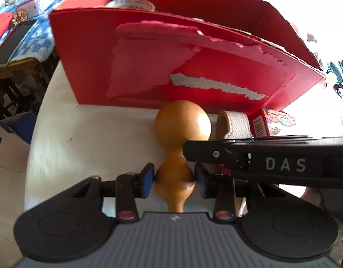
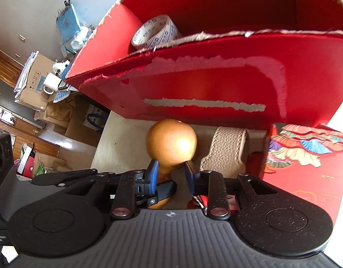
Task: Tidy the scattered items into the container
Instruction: 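Close the right gripper on the gourd neck and lift it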
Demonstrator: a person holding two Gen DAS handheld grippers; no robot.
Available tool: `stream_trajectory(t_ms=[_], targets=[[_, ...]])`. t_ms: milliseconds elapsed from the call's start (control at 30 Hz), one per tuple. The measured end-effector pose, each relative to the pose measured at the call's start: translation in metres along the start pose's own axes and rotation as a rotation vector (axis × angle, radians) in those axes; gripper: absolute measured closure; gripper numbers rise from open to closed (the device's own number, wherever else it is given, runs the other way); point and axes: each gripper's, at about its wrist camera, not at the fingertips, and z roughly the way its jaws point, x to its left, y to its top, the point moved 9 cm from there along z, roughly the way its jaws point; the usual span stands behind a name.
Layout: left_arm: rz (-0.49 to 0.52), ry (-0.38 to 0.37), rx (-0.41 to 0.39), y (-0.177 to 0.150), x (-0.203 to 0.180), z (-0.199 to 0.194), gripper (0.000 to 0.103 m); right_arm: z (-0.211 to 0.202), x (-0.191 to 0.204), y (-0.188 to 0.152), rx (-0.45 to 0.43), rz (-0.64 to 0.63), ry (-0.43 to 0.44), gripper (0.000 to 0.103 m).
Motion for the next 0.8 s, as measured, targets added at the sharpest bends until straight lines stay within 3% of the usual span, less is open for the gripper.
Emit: stream_trajectory(t_ms=[367, 800], targets=[[0.004, -0.002, 0.024, -0.001, 0.013, 0.008, 0.062, 0.021, 0.014, 0.002, 0.055, -0.008, 0.014, 0.067], [0.061, -0.007, 0.02, -0.012, 0.01, -0.003, 0.064, 0.016, 0.019, -0.003, 0.074, -0.026, 0.018, 0.073]])
